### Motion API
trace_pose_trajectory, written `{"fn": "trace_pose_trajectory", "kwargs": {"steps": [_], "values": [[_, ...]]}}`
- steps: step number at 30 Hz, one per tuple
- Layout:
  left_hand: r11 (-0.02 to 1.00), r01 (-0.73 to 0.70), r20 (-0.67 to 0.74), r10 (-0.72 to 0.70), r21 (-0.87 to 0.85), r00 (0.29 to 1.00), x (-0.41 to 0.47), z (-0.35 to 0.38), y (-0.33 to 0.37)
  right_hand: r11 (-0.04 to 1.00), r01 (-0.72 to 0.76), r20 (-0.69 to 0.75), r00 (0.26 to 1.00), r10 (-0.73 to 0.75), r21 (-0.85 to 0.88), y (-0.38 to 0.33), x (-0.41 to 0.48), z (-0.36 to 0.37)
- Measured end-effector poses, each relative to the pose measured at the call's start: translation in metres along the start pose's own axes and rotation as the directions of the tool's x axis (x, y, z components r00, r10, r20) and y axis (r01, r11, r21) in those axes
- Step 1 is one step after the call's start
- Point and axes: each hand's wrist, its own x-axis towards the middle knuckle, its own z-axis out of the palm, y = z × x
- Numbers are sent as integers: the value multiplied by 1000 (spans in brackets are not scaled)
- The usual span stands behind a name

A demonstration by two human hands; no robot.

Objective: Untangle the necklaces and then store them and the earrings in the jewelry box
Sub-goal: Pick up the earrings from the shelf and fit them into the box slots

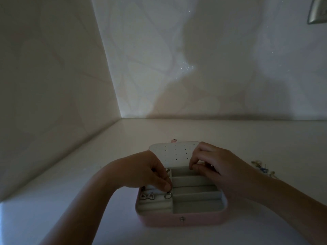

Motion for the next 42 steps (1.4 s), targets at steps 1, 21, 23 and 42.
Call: {"fn": "trace_pose_trajectory", "kwargs": {"steps": [1, 21, 23, 42], "values": [[1000, 5, -8, -5, 9, 1000, 0, 0, 1, 1000, 3, -1, 1000, -3, 0, 0, 0, 0], [994, -23, -106, 35, 106, 994, 8, 2, -3, 1000, 0, -6, 1000, 0, 6, 6, -1, 2], [995, -17, -112, 29, 101, 993, 8, 3, -3, 1000, -1, -6, 1000, 1, 13, 6, -1, 2], [947, -317, -435, 308, 54, 846, 11, 22, 14, 890, -451, 53, 892, 449, 66, 42, -2, -55]]}}
